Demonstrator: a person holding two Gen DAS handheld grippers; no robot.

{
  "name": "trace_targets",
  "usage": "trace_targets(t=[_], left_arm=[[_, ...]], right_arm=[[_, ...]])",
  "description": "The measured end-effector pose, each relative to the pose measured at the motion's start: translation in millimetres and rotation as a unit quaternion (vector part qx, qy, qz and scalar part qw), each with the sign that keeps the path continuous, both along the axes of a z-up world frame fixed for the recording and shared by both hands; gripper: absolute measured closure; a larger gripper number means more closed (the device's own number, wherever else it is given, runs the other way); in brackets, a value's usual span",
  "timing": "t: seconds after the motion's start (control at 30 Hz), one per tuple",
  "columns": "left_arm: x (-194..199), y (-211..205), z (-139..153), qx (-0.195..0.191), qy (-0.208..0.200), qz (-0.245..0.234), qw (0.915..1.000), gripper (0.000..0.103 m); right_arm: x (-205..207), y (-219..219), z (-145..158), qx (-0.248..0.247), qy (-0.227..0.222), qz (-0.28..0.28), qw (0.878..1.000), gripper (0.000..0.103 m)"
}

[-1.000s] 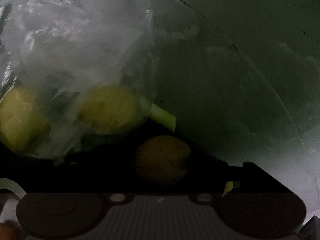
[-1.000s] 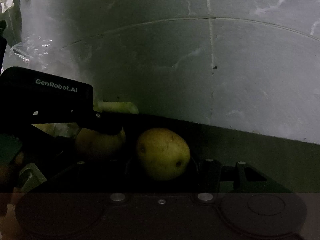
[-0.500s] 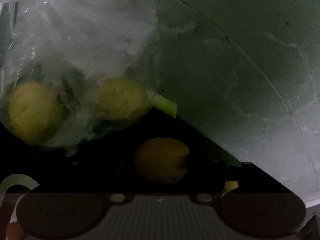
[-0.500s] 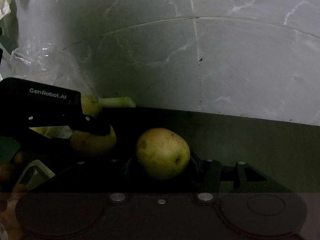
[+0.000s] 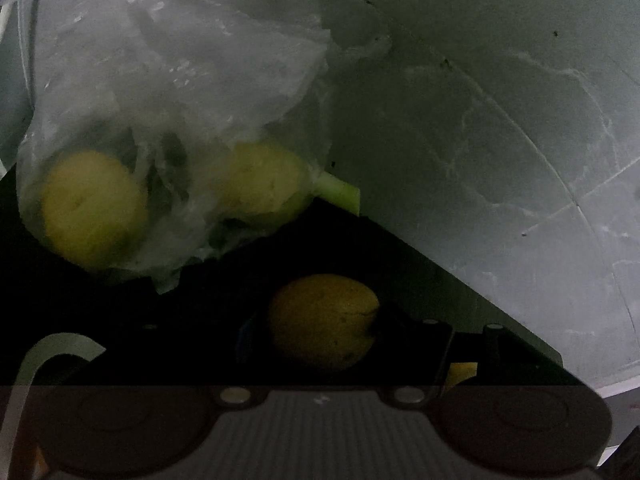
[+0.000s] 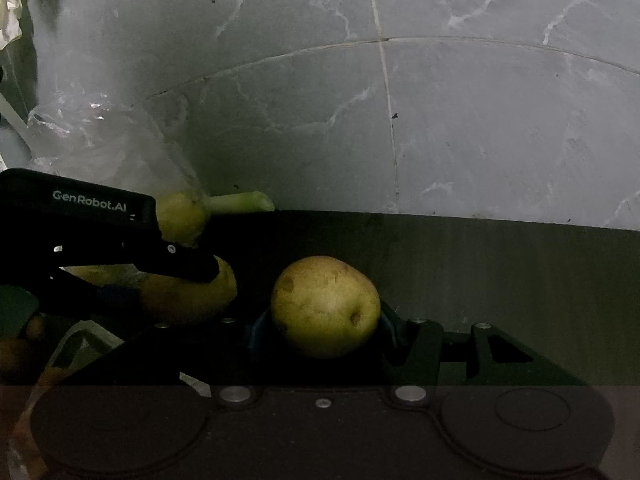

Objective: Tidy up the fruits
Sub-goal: 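Lift both held mangoes and carry them toward the steel tray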

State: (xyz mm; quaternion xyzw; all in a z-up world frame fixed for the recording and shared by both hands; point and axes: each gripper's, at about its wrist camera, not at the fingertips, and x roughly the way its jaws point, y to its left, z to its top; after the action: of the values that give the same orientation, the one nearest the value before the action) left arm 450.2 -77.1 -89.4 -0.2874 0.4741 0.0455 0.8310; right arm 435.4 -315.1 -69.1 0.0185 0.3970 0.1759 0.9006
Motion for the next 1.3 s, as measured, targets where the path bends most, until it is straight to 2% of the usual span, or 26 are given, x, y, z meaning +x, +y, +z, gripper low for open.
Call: trace_targets(t=[0.33, 0.53, 0.73, 0.83, 0.97, 1.3], left_arm=[[-12, -1, 2, -0.002, 0.001, -0.015, 0.9999, 0.037], [-21, -1, 12, 0.005, -0.014, -0.031, 0.9994, 0.043], [-19, -2, 12, 0.009, -0.018, -0.041, 0.999, 0.041], [-15, -4, 9, 0.014, -0.014, -0.044, 0.9988, 0.037], [-5, -8, 2, 0.027, -0.001, -0.048, 0.9985, 0.036], [2, -16, 0, 0.048, -0.009, -0.055, 0.9973, 0.036]], right_arm=[[-7, -3, -4, 0.011, 0.015, -0.016, 1.0, 0.048], [-6, -6, -6, 0.021, 0.019, -0.022, 0.999, 0.047], [-2, -8, -7, 0.027, 0.019, -0.02, 0.999, 0.047], [2, -7, -8, 0.031, 0.02, -0.02, 0.999, 0.047], [8, -6, -9, 0.036, 0.021, -0.02, 0.999, 0.047], [10, -2, -9, 0.037, 0.016, -0.022, 0.999, 0.048]])
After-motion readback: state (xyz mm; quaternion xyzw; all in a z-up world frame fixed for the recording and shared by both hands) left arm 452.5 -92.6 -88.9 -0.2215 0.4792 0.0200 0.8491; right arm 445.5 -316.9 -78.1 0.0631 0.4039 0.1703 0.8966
